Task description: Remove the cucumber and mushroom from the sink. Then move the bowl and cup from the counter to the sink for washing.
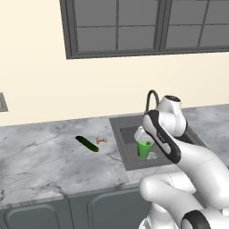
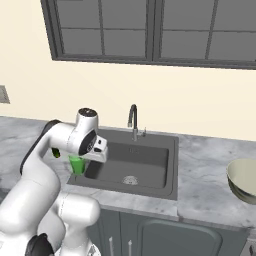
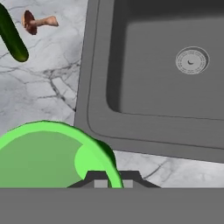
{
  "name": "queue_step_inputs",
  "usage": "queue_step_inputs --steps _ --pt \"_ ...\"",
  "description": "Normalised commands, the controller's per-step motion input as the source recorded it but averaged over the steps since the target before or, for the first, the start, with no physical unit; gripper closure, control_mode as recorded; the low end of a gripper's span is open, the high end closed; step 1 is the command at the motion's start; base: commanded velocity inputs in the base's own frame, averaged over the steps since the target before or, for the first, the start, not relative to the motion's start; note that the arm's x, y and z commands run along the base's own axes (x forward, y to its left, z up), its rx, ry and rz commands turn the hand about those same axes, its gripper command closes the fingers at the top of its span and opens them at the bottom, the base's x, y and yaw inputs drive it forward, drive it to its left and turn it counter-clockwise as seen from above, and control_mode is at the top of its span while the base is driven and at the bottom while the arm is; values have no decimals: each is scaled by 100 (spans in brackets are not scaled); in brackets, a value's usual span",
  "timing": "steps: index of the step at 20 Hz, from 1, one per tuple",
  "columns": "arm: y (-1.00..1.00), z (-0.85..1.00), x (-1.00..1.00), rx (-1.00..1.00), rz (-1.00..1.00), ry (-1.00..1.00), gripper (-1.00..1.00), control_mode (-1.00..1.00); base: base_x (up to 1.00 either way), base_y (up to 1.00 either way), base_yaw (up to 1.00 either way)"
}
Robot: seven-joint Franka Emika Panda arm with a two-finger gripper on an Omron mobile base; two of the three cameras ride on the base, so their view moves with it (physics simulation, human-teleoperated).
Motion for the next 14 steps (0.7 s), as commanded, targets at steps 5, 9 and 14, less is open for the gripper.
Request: queue_step_inputs --steps 5,9,14 --pt "-27 9 10 4 -4 -10 100 -100 0 0 0" --pt "-24 14 13 5 -6 -3 100 -100 0 0 0" --pt "-21 8 15 6 -6 0 100 -100 0 0 0"
